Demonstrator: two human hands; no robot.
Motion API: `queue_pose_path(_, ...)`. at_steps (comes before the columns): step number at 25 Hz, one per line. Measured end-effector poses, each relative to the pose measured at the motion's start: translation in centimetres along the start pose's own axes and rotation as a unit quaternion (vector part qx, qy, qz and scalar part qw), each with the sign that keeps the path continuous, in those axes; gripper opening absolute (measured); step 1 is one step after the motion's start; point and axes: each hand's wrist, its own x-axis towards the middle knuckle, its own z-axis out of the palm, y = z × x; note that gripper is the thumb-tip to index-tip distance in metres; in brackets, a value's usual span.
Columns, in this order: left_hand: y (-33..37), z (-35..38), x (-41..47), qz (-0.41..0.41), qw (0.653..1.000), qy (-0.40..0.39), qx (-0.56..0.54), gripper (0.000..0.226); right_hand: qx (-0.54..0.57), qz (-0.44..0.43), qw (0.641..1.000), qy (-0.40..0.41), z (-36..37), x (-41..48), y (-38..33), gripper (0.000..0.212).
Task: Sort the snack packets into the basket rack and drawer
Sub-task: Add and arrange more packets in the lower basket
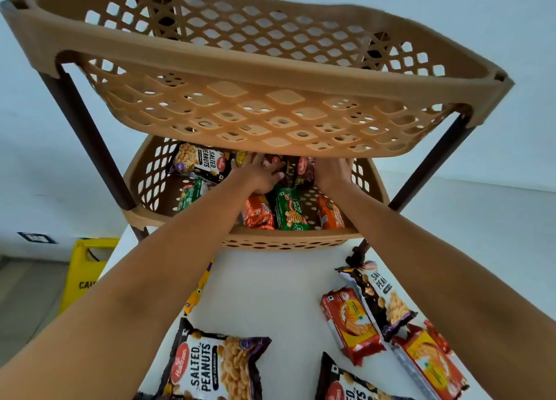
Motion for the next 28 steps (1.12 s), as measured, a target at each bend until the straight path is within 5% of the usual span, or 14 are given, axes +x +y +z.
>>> queue_pose_path(4,0.0,0.1,0.0,-0.011,1.0,-0.013,-0.002,0.054,-0.066,0.015,0.98,-0.185,2.5,1.2,0.8,0.07)
queue_pose_path(10,-0.2,0.5,-0.1,-0.014,1.0,-0.002,-0.008,0.056,-0.072,-0.023,0.969,-0.235,2.5,2.8,0.2,0.069)
queue_pose_path(20,-1.3,-0.1,0.1,0.026,0.99,0.063,-0.122,0.066,-0.024,-0.045,0.985,-0.167,2.9,2.6,-0.1,0.061)
queue_pose_path(24,-1.0,-0.9,-2.6,0.08,0.983,0.118,-0.117,0.057,0.164,-0.051,0.985,-0.023,0.5,1.3,-1.8,0.03)
queue_pose_path(28,-0.1,-1.1,-8.0,0.111,0.975,0.181,-0.062,0.04,0.274,-0.07,0.959,0.029,-3.6,-4.0,-2.2,0.025)
